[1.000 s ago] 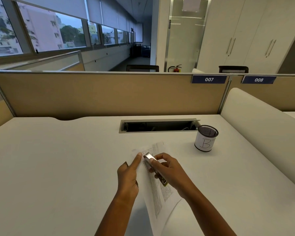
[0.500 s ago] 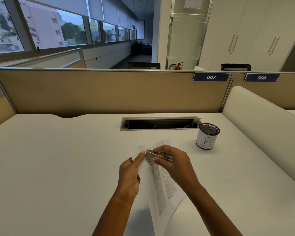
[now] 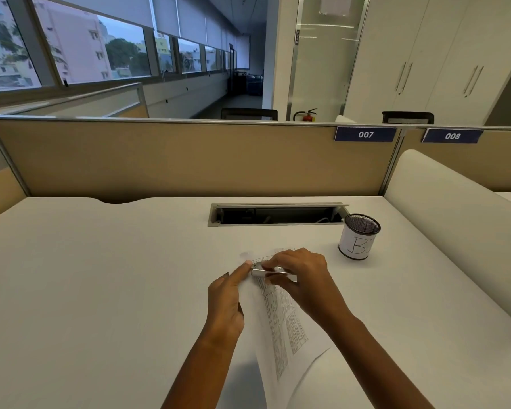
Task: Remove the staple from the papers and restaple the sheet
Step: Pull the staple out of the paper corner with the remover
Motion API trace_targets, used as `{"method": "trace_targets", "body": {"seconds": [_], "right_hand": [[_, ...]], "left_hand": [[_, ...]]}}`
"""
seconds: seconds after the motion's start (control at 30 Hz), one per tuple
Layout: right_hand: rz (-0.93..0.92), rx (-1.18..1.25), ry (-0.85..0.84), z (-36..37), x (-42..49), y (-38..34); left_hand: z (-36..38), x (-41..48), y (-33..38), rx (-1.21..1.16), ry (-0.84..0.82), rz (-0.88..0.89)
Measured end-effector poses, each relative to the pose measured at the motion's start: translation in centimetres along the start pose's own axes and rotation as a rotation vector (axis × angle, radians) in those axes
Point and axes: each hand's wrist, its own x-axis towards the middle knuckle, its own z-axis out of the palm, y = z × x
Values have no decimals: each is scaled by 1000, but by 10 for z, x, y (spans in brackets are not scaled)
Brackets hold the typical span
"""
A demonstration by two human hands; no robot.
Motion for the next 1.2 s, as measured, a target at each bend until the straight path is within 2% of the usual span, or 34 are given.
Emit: {"method": "trace_targets", "body": {"seconds": [0.17, 0.37, 0.5, 0.63, 0.87, 1.2], "right_hand": [[-78, -32, -13, 5, -4, 1], [138, 292, 29, -1, -8, 6], [244, 422, -35, -10, -4, 7], [261, 401, -78, -15, 0, 4], [330, 268, -83, -17, 2, 1], [361, 282, -69, -17, 3, -5]], "left_hand": [[2, 1, 0, 34, 2, 15], [-3, 5, -2, -60, -35, -52], [-3, 4, -1, -71, -97, -86], [0, 3, -4, -59, -119, -84], [4, 0, -10, -36, -38, -37], [7, -4, -11, -55, -8, 44]]}}
